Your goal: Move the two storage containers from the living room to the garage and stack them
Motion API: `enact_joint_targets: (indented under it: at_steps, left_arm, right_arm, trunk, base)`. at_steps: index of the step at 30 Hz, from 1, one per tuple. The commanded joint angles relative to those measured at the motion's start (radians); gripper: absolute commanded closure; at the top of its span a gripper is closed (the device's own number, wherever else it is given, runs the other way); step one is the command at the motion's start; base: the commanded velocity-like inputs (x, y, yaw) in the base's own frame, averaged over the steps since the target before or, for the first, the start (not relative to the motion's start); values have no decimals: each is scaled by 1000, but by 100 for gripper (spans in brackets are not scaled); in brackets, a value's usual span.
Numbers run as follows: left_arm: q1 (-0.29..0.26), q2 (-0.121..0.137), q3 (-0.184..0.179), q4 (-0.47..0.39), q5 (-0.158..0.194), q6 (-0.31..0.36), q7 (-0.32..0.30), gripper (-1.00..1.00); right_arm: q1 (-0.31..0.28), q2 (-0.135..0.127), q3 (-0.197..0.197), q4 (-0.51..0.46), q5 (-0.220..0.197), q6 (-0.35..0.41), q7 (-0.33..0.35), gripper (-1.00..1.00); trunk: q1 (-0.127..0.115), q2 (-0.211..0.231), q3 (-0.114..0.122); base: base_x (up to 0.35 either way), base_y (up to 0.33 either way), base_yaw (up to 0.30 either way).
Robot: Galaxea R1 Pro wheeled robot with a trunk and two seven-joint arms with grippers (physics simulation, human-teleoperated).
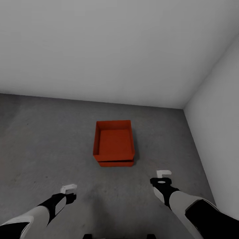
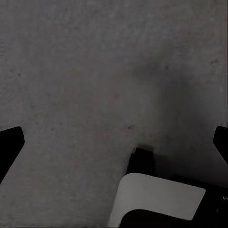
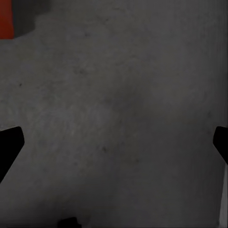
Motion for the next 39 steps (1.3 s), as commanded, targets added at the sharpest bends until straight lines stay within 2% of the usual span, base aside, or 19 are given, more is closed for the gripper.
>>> enact_joint_targets:
  at_steps: [1, 5, 10, 16, 21, 32, 37, 39]
  left_arm:
    - [0, 3, 5, 15, 10, -3, 3, -100]
    - [0, 10, 3, 69, 15, -25, 3, -100]
    - [7, 11, 4, 80, 15, -30, 3, -100]
    - [9, 39, 4, 82, 16, -30, 3, -100]
    - [9, 54, 4, 82, 16, -30, 3, -100]
    - [11, 59, 3, 82, 16, -63, 3, -100]
    - [33, 57, 3, 83, 16, -68, 3, -100]
    - [47, 57, 3, 83, 16, -75, 3, -100]
  right_arm:
    - [14, 0, 10, 5, -8, -11, -2, -100]
    - [71, 0, 10, 9, -5, -36, -3, -100]
    - [108, -4, 9, 9, -4, -40, -3, -100]
    - [156, -16, 9, 9, -2, -41, -2, -100]
    - [172, -28, 9, 10, -1, -42, -4, -100]
    - [176, -37, 10, 10, -1, -58, -11, -100]
    - [206, -39, 9, 11, 0, -70, -12, -100]
    - [210, -48, 9, 11, 0, -71, -12, -100]
  trunk:
    - [0, -1, 1]
    - [0, -1, 7]
    - [0, -1, 14]
    - [0, -1, 24]
    - [0, -1, 31]
    - [0, -1, 37]
    - [0, -1, 45]
    - [0, -1, 48]
  base:
    - [0, 0, 0]
    - [0, 0, -1]
    - [0, 0, -45]
    - [0, 0, -77]
    - [0, 0, -77]
    - [0, 0, -9]
    - [0, 0, 0]
    - [0, 0, 0]
